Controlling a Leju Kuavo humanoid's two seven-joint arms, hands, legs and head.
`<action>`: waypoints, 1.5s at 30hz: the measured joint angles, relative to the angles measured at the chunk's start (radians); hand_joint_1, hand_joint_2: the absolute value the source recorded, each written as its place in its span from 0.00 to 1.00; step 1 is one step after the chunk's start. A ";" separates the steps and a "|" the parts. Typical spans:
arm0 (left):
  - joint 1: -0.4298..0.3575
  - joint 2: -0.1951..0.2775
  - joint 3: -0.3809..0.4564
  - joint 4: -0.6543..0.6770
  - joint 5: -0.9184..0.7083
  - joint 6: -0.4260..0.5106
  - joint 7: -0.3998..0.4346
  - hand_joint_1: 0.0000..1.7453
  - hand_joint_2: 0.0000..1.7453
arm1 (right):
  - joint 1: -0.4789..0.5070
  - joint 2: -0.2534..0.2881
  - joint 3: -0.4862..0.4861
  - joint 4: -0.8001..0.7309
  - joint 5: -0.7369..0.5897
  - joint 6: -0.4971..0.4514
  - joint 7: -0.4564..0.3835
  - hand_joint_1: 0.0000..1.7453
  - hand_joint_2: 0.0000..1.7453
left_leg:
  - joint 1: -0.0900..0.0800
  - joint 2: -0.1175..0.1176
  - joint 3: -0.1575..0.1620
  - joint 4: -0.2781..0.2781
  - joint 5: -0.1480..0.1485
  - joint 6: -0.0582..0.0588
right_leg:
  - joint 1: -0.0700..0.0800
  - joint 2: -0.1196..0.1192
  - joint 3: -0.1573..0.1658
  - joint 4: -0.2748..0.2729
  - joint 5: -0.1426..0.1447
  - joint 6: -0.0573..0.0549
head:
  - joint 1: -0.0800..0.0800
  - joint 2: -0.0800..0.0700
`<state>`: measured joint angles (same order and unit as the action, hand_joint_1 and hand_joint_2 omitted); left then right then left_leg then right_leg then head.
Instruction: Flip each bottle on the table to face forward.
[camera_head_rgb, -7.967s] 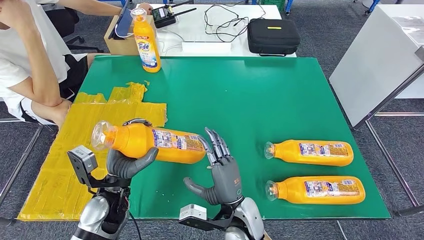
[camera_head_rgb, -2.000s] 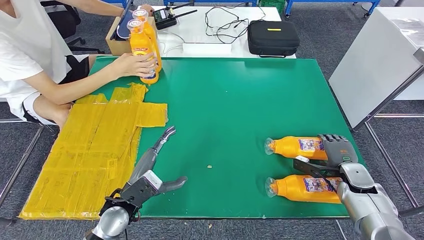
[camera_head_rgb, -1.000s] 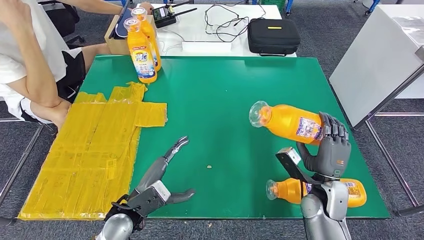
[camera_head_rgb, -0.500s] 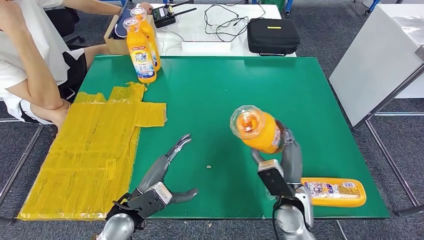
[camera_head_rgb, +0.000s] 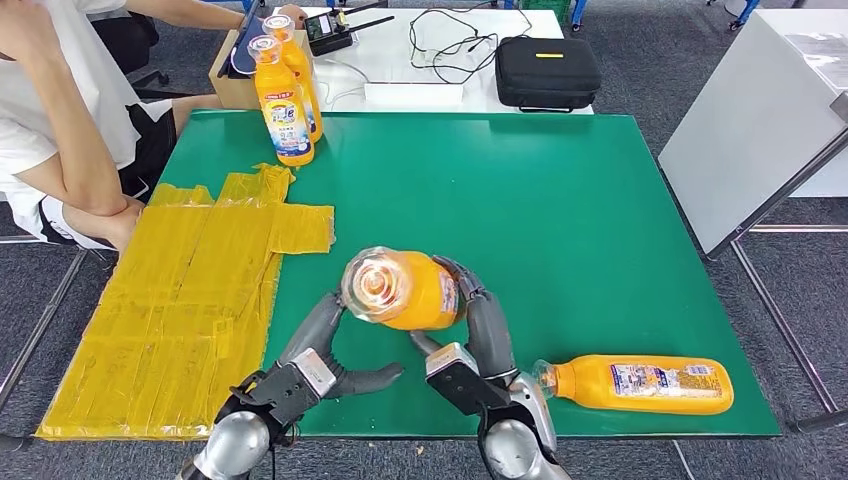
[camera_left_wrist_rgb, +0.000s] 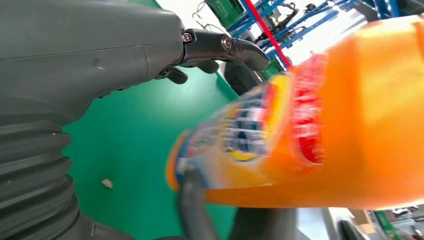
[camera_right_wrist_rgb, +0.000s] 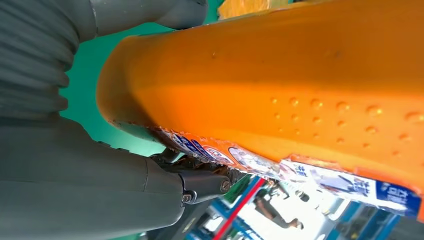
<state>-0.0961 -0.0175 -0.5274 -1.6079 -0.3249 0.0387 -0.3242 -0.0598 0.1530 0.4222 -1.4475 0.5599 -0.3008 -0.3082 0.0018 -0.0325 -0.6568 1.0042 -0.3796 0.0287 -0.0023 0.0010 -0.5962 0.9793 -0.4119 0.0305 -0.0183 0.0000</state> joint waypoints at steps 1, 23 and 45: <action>-0.003 0.000 0.000 0.000 0.003 -0.001 0.000 0.00 1.00 | -0.003 0.001 0.008 0.004 0.003 0.000 0.000 1.00 1.00 | 0.000 0.000 0.000 0.000 0.000 0.000 | 0.000 0.000 0.000 0.000 0.000 0.000 | 0.000 0.000; -0.033 -0.004 -0.001 -0.020 0.170 -0.018 -0.021 0.00 1.00 | -0.043 0.011 0.098 0.131 -0.008 -0.004 -0.004 1.00 1.00 | 0.000 0.000 0.000 0.000 0.000 0.000 | 0.000 0.000 0.000 0.000 0.000 0.000 | 0.000 0.000; -0.028 -0.006 -0.017 -0.015 0.221 -0.028 -0.023 1.00 1.00 | -0.051 0.013 0.148 0.219 0.010 -0.026 -0.004 1.00 1.00 | 0.000 0.000 0.000 0.000 0.000 0.000 | 0.000 0.000 0.000 0.000 0.000 0.000 | 0.000 0.000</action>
<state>-0.1245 -0.0233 -0.5444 -1.6229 -0.1041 0.0103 -0.3471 -0.1107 0.1663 0.5705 -1.2289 0.5703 -0.3264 -0.3120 0.0018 -0.0322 -0.6569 1.0042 -0.3796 0.0287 -0.0023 0.0011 -0.5966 0.9793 -0.4119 0.0305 -0.0182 0.0000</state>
